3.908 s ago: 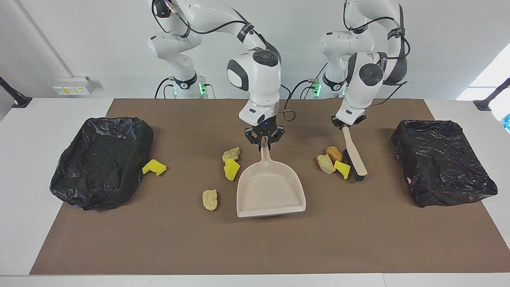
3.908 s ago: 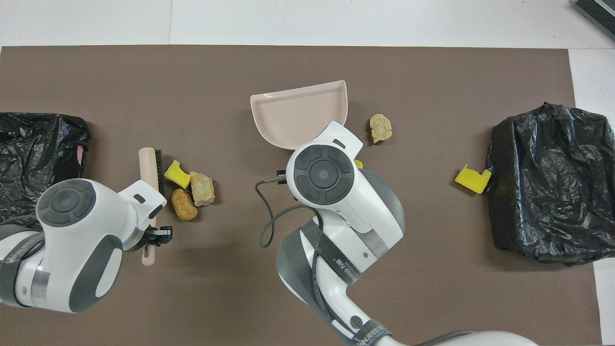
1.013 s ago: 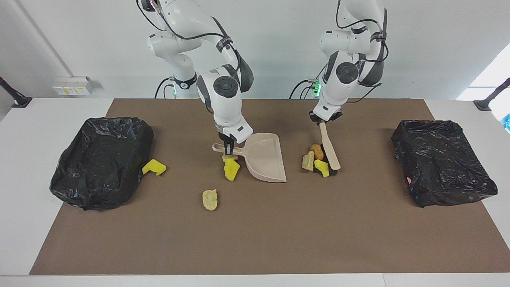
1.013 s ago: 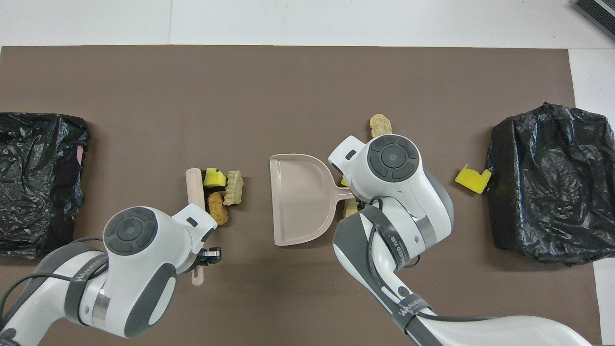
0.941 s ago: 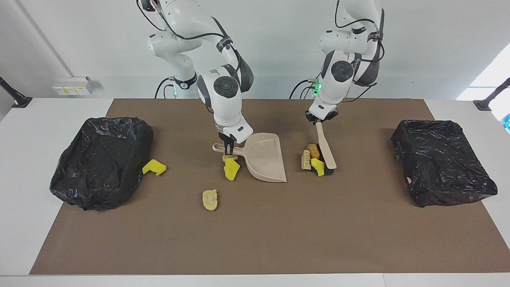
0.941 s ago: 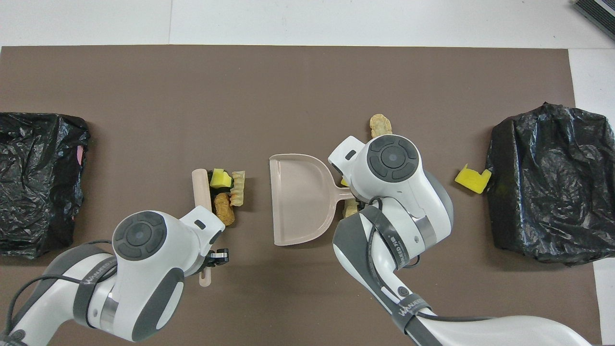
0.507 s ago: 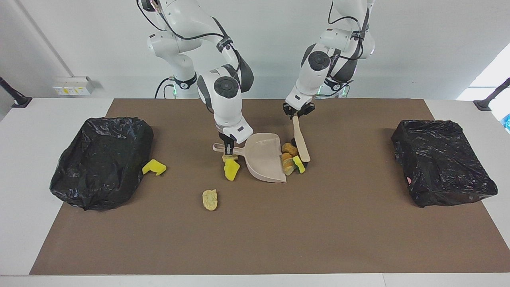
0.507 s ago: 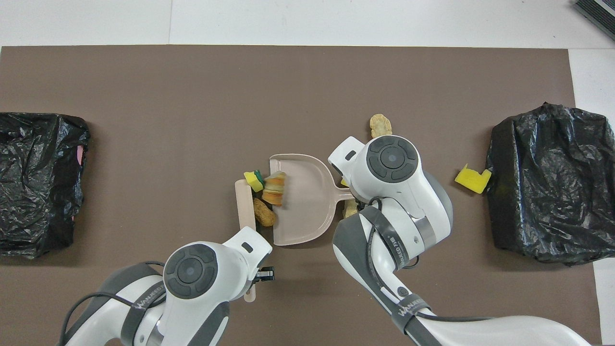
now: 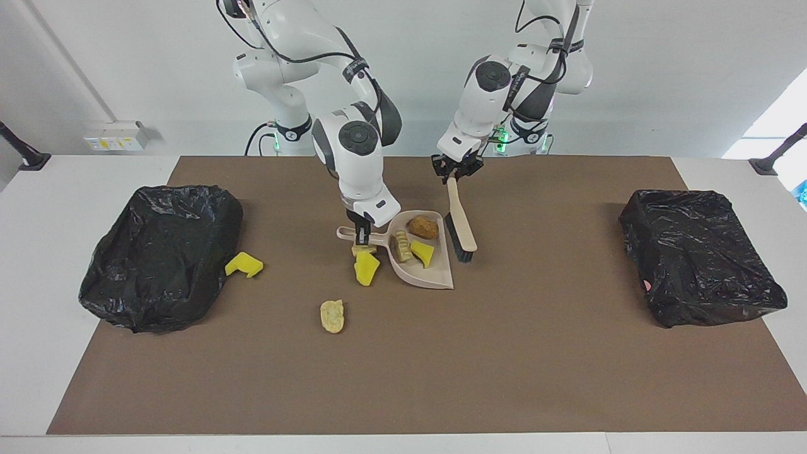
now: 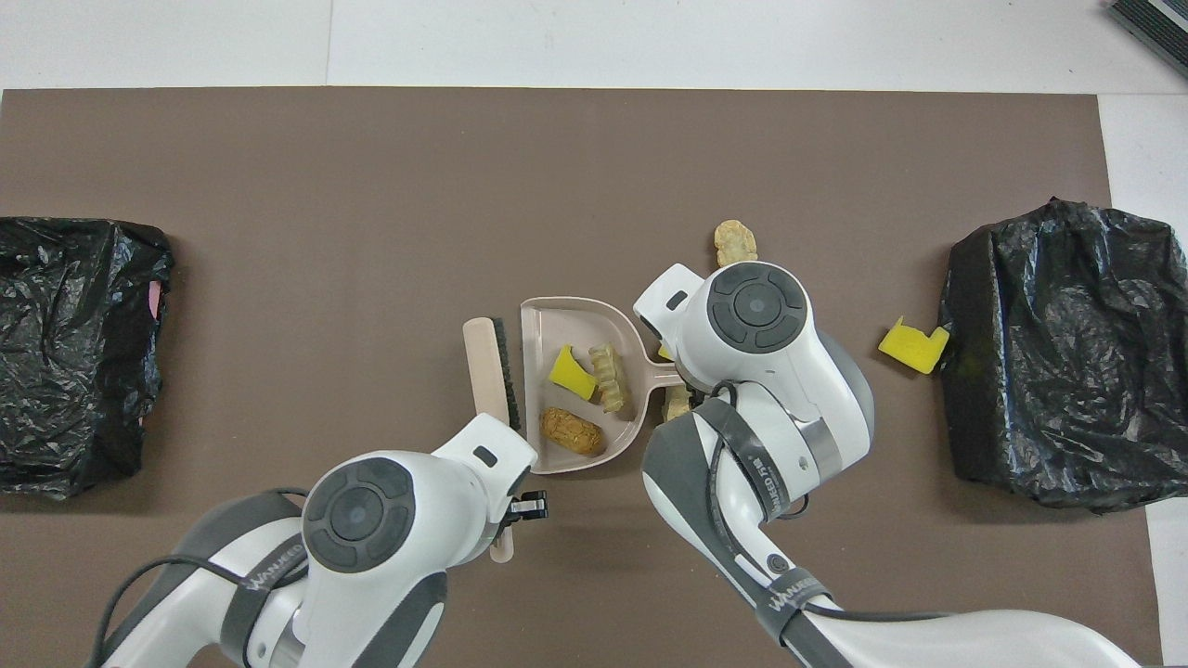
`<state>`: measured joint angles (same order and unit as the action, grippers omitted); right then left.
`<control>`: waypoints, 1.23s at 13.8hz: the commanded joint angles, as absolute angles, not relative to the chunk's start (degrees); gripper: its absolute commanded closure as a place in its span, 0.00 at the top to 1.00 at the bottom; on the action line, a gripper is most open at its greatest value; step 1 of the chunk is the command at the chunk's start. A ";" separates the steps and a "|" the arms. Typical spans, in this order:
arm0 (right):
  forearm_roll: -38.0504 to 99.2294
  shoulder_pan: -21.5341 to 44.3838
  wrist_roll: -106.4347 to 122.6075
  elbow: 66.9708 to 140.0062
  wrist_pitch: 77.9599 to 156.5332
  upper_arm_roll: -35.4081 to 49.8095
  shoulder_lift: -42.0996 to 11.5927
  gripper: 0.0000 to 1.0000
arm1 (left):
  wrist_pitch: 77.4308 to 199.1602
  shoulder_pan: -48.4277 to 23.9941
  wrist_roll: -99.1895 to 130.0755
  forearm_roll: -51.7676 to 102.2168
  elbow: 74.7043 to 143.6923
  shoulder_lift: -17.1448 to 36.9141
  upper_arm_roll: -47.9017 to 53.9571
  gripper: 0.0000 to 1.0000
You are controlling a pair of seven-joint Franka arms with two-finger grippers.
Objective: Sweep and dump trash in bin
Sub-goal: 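Sweep the trash pieces into the dustpan with the left gripper's brush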
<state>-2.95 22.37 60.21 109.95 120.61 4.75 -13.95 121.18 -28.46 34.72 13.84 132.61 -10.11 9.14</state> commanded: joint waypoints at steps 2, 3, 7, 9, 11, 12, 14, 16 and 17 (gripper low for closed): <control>-3.34 22.59 57.66 111.01 121.64 4.92 -13.45 0.00 | 110.32 -18.57 33.66 12.84 124.56 -10.46 9.23 0.00; -3.34 22.59 57.66 111.01 121.64 4.92 -13.45 0.00 | 108.74 -16.98 33.66 10.92 123.15 -10.20 9.23 0.00; -3.34 22.50 57.74 110.66 121.03 4.92 -13.45 0.00 | 107.41 -14.33 30.87 7.82 124.01 -10.81 9.23 0.00; -3.08 22.06 57.92 110.13 120.68 5.01 -12.92 0.00 | 104.95 -15.02 27.00 7.82 126.46 -12.99 9.32 0.00; -2.20 21.10 58.53 109.78 120.59 5.01 -12.05 0.00 | 105.03 -16.95 25.41 7.82 131.20 -16.94 9.58 0.00; -2.11 20.31 58.45 109.78 120.59 5.10 -11.52 0.00 | 105.12 -18.96 25.40 7.82 133.40 -18.88 9.58 0.00; 0.07 19.43 59.58 109.16 120.50 5.10 -10.90 0.00 | 105.82 -22.66 26.45 7.91 135.87 -20.82 9.67 0.00; 4.11 17.76 63.18 108.55 119.97 5.01 -10.90 0.00 | 106.78 -26.87 29.07 8.09 137.27 -20.48 9.67 0.00; 5.78 16.45 65.46 108.37 119.88 5.01 -10.90 0.00 | 109.31 -29.85 32.40 8.09 138.42 -19.87 9.67 0.00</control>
